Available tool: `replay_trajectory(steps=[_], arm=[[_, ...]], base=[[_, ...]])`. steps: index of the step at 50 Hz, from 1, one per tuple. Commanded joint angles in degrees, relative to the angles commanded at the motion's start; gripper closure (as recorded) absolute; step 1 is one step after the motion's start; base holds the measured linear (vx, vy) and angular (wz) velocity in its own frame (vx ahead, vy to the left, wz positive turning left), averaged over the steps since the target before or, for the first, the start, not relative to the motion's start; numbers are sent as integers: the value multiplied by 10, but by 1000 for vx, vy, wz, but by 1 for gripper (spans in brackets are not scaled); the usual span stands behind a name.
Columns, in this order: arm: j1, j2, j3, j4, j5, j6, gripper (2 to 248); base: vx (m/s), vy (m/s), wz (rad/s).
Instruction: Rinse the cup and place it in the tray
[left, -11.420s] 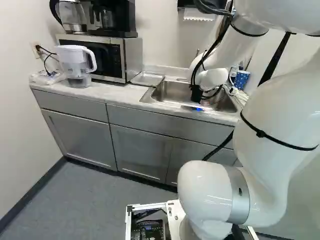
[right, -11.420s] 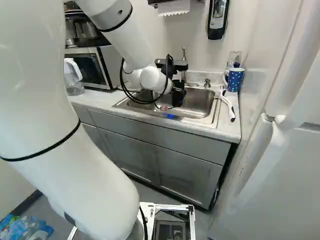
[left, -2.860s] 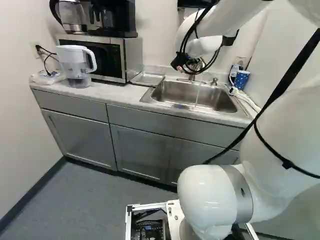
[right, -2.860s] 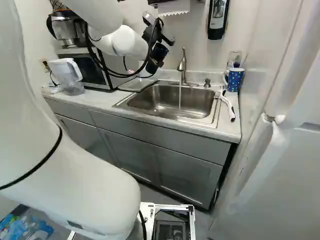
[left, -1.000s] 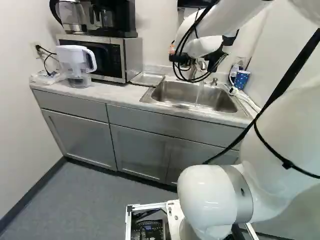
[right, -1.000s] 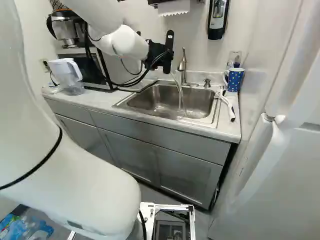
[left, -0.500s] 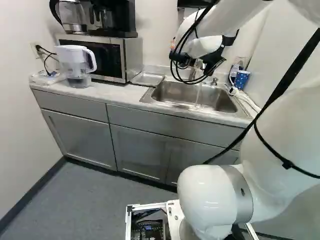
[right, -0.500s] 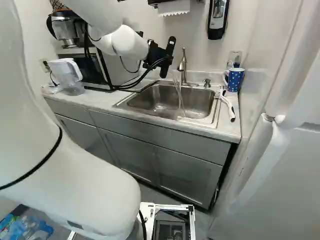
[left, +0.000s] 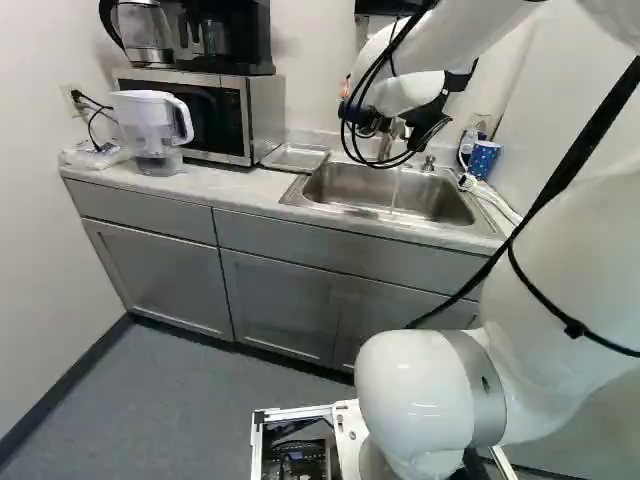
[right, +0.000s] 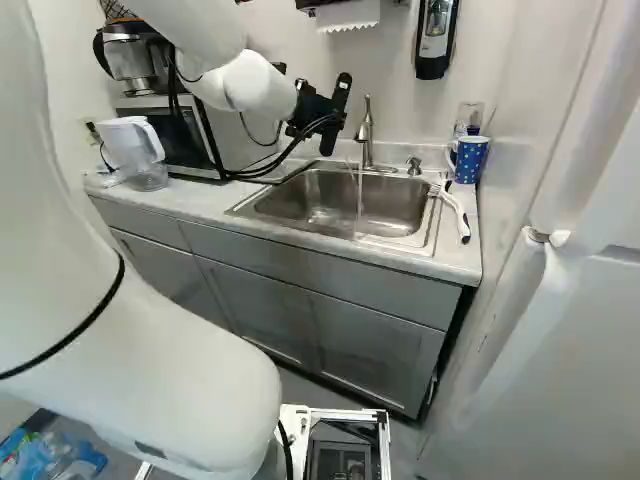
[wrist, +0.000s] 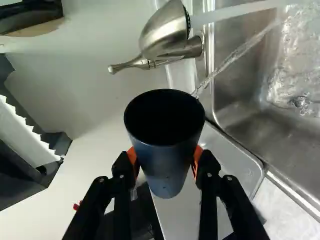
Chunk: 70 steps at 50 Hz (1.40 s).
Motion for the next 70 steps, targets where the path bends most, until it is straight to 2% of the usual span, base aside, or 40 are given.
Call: replay_trajectory(steps=[25, 29, 39, 70], arm=[[0, 0, 0, 0, 0, 0, 128], [0, 0, 0, 0, 0, -10, 128], [0, 0, 0, 0, 0, -62, 128], [0, 0, 0, 0, 0, -248, 128]], base=[[0, 0, 0], [0, 0, 0], [0, 0, 0], [0, 0, 0]])
